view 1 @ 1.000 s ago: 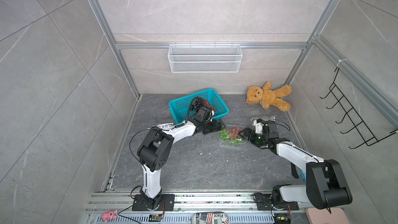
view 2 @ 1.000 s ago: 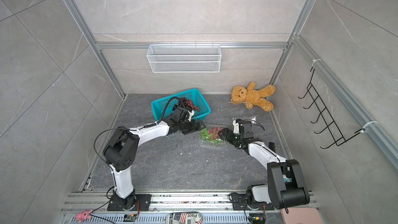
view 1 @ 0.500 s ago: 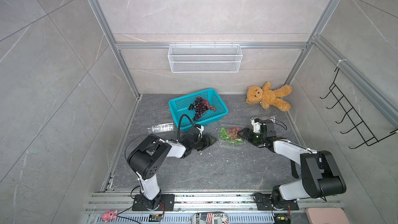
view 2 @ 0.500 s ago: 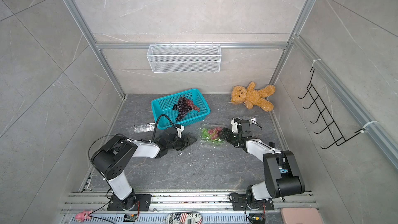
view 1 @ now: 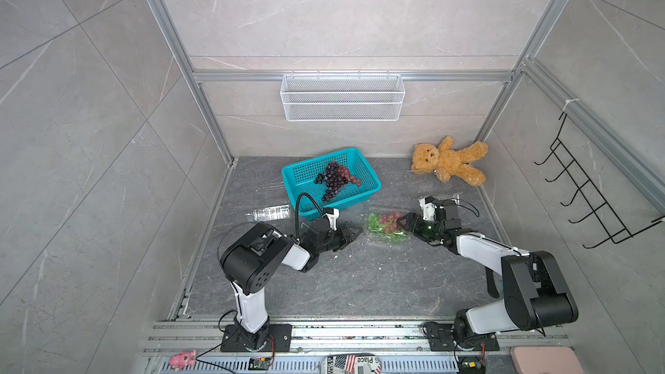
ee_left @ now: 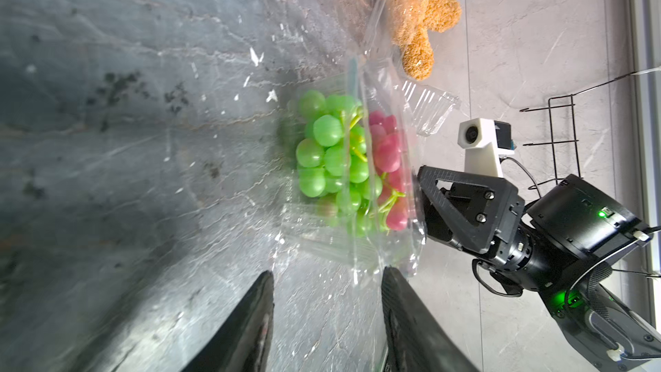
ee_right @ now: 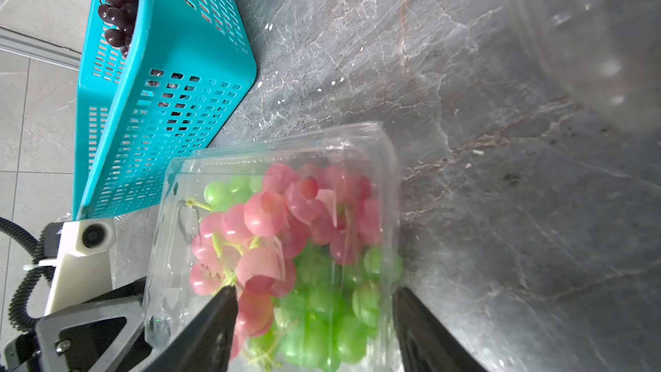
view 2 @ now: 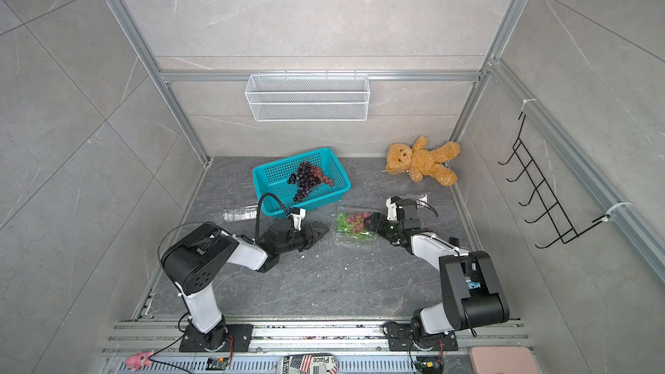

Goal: Pack grapes into containers
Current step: Close the packing box at the center of the board.

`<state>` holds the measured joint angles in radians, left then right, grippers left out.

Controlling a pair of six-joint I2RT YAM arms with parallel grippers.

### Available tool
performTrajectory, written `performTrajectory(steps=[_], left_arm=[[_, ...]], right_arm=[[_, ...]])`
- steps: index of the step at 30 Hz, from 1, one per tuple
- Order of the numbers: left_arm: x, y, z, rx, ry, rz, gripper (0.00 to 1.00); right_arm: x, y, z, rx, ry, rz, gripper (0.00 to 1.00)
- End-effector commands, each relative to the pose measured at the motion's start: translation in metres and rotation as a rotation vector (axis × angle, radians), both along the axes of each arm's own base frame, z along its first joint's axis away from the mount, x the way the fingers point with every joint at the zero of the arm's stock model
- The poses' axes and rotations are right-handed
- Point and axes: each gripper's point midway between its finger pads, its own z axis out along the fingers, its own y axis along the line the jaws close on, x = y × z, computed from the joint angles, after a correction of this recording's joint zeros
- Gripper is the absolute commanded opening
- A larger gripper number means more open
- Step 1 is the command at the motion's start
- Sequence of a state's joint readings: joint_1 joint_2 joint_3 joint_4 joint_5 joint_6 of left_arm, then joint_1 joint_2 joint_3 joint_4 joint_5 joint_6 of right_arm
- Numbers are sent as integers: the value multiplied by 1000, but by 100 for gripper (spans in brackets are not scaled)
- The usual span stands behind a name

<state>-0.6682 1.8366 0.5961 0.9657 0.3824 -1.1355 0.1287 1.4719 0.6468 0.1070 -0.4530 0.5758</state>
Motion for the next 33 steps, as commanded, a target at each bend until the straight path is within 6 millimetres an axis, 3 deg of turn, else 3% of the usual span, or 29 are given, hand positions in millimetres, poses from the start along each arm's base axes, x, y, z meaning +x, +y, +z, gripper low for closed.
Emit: performTrajectory(steps=[1, 8, 25, 33], left_arm=[[6, -7, 33, -76, -79, 7, 50], [7, -19, 34, -102, -76, -9, 47], [4, -29, 21, -96, -47, -15, 22], [3, -37, 15, -87, -31, -28, 16]], right_arm=[[-5, 3, -10, 8, 28, 5, 71], [-5, 3, -11, 13, 33, 4, 68], [-8, 3, -16, 20, 44, 0, 66], [-10, 5, -19, 33, 50, 0, 64]])
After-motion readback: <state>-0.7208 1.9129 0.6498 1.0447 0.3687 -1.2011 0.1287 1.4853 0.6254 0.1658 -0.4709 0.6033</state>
